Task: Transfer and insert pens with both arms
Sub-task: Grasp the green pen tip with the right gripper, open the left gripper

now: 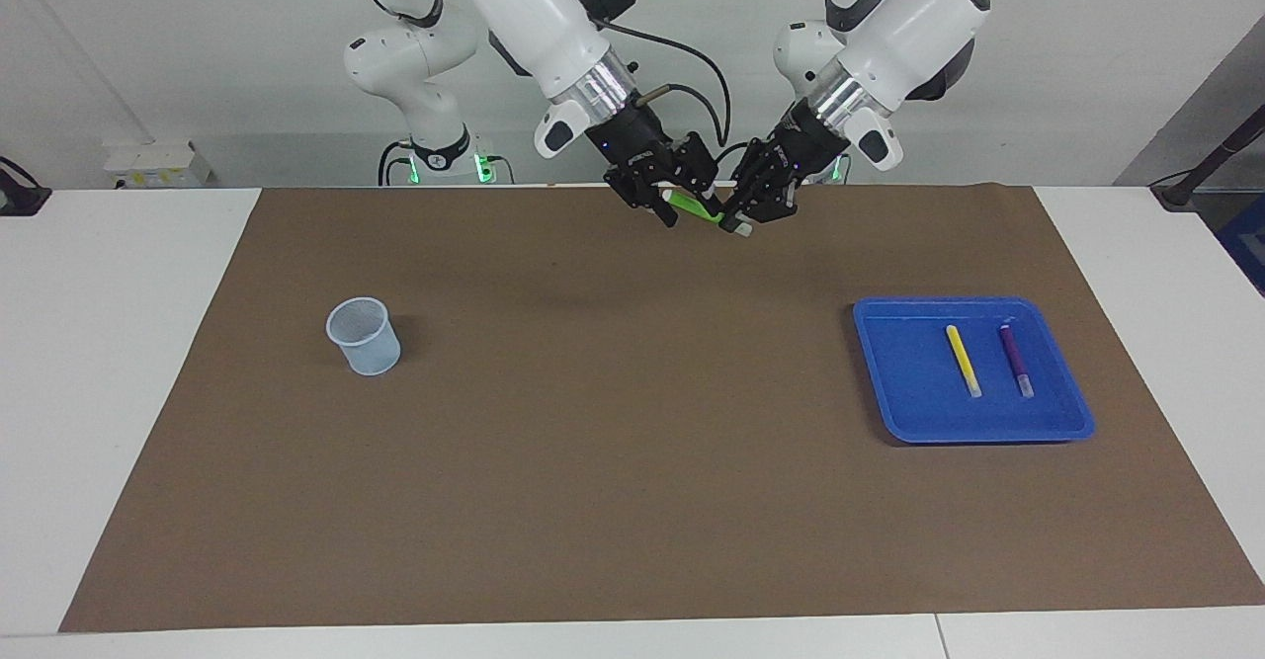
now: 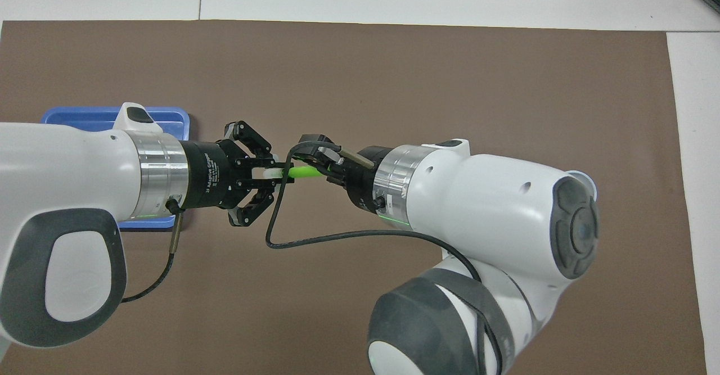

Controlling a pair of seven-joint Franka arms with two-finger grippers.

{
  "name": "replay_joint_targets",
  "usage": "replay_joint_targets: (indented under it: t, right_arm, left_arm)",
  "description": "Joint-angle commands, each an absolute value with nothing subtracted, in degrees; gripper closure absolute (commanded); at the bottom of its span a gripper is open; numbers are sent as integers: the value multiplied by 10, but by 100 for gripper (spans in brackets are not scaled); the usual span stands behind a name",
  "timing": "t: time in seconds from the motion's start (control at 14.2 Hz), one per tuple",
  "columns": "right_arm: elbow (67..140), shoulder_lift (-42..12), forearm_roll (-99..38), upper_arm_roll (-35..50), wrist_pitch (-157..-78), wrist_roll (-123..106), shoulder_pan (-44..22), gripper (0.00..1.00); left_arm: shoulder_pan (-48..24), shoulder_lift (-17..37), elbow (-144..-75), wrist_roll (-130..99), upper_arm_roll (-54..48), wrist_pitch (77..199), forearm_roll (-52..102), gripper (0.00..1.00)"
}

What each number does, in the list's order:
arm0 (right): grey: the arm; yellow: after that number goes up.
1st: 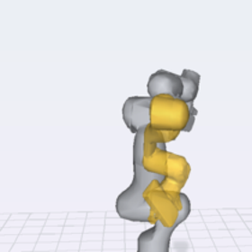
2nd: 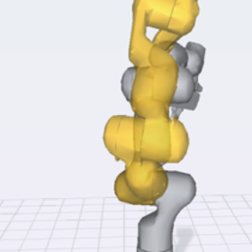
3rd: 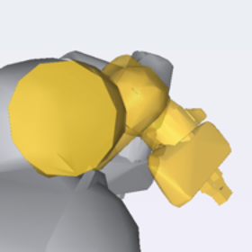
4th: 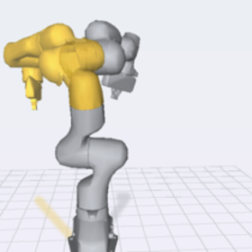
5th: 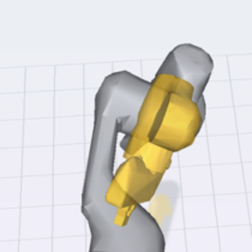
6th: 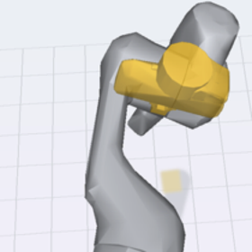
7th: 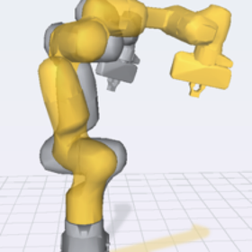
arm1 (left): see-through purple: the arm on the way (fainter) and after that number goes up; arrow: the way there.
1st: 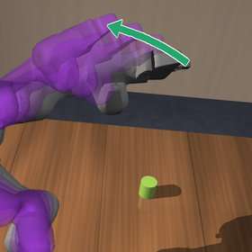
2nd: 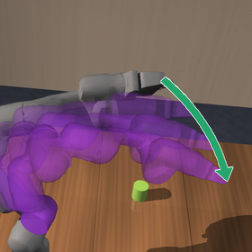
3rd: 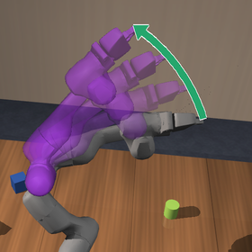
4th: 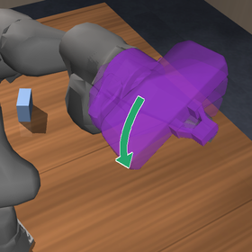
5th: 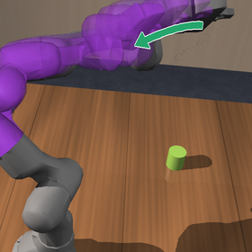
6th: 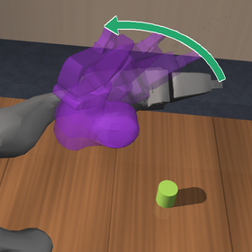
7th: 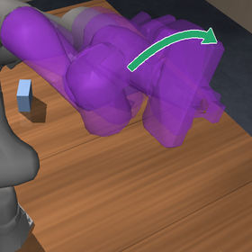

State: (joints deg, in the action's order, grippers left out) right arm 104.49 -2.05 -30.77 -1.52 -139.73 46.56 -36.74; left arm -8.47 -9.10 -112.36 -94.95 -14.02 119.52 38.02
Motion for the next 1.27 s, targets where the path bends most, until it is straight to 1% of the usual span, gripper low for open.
replay_joint_targets:
  t: [0.0,0.35,0.42,0.56,0.63,0.99,1.2]
  right_arm:
    - [1049,-18,-321,-17,-1408,470,-368,37]
    - [1048,-18,-321,-17,-1404,475,-371,39]
    - [1048,-18,-321,-17,-1403,475,-371,42]
    - [1049,-15,-321,-16,-1400,480,-371,60]
    - [1049,-13,-321,-16,-1400,491,-371,63]
    - [1048,-11,-321,-16,-1400,498,-371,71]
    - [1048,-6,-321,-16,-1396,498,-371,71]
  left_arm:
    - [-93,-112,-1146,-955,-134,1207,393,100]
    - [-93,-112,-1146,-961,-134,1208,393,100]
    - [-93,-112,-1146,-962,-134,1208,395,100]
    - [-95,-113,-1146,-962,-134,1208,395,100]
    - [-96,-113,-1146,-962,-134,1208,395,100]
    - [-96,-113,-1146,-963,-134,1208,395,100]
    - [-96,-113,-1146,-964,-134,1208,395,100]
